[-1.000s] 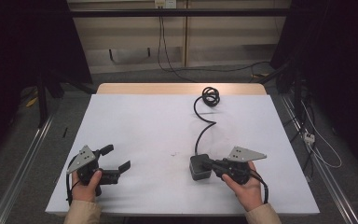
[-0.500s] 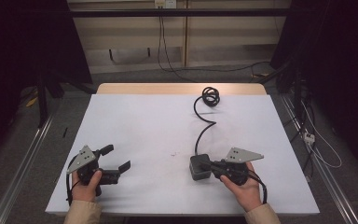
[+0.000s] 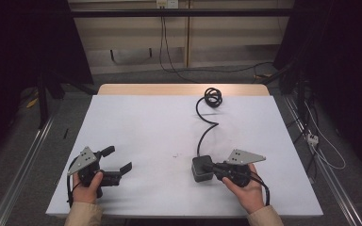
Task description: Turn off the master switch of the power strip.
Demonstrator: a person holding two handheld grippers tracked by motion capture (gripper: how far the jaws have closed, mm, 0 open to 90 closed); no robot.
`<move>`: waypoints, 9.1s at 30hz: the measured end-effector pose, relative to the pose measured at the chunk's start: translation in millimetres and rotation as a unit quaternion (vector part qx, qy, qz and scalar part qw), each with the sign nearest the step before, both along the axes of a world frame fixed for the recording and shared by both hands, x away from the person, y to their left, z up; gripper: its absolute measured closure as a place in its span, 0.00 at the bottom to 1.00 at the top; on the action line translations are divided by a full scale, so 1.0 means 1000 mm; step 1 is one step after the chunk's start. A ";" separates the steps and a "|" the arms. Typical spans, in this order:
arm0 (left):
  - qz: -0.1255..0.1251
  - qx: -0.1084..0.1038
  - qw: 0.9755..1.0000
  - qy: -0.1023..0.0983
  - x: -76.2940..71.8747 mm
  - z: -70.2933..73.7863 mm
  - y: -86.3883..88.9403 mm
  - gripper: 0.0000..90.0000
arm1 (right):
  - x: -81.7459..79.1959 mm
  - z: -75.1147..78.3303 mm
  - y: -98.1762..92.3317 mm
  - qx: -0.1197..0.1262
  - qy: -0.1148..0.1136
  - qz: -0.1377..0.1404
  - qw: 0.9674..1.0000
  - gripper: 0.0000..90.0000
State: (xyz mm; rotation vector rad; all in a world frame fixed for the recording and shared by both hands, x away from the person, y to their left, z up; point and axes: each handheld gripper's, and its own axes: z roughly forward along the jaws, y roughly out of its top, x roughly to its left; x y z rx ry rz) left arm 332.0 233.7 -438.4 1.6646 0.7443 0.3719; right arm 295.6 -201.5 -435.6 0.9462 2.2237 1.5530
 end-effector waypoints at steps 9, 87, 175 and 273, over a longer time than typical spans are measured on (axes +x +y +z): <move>0.000 0.000 1.000 0.000 0.000 0.000 0.000 0.03 | 0.000 -0.001 0.000 -0.005 -0.004 0.001 1.000 1.00; 0.001 0.000 1.000 0.000 -0.001 0.000 -0.002 0.03 | -0.003 0.001 0.004 -0.023 -0.005 -0.002 1.000 1.00; 0.005 0.000 1.000 -0.002 -0.002 0.001 0.002 0.03 | -0.001 0.003 0.000 0.037 -0.005 -0.034 0.999 0.24; 0.007 -0.005 1.000 -0.002 -0.002 0.000 0.002 0.03 | -0.024 -0.014 -0.090 0.011 -0.022 -0.082 0.996 0.11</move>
